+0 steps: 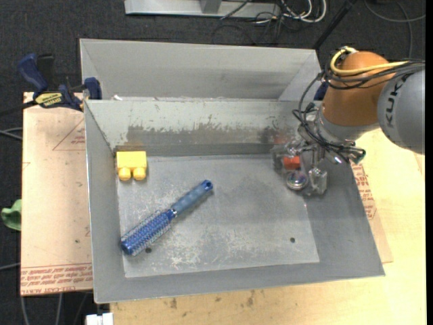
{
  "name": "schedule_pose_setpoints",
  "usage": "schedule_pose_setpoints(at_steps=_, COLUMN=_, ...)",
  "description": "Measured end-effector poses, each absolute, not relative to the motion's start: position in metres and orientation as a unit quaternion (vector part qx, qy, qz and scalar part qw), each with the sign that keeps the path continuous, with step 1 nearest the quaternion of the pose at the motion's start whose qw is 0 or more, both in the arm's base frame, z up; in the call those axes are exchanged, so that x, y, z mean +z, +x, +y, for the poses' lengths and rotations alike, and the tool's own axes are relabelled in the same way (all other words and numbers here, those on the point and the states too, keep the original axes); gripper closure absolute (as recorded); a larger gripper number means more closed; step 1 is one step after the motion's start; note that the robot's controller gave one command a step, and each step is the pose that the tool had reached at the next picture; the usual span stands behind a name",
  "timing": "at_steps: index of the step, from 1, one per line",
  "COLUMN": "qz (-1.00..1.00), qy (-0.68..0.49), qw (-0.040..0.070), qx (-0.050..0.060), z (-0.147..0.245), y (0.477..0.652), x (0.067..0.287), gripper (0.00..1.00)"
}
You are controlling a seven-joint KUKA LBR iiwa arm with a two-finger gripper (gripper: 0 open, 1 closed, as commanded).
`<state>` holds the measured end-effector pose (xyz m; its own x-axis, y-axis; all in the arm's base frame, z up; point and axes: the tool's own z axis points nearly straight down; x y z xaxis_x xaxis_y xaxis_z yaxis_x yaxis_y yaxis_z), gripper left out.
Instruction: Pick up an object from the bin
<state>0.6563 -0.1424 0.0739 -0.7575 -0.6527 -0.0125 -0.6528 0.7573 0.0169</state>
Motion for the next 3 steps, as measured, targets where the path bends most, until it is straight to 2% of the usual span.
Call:
schedule_pose_setpoints(at_steps=1, qz=0.943, qy=-0.333, qw=0.004, qx=0.004, z=-0.149, y=0.648, x=0.092, gripper=0.00)
schedule_pose_setpoints(at_steps=2, qz=0.943, qy=-0.332, qw=0.003, qx=0.003, z=-0.151, y=0.648, x=0.091, gripper=1.00)
schedule_pose_setpoints(at_steps=3, qz=0.961, qy=-0.275, qw=0.006, qx=-0.002, z=-0.149, y=0.640, x=0.247, gripper=1.00)
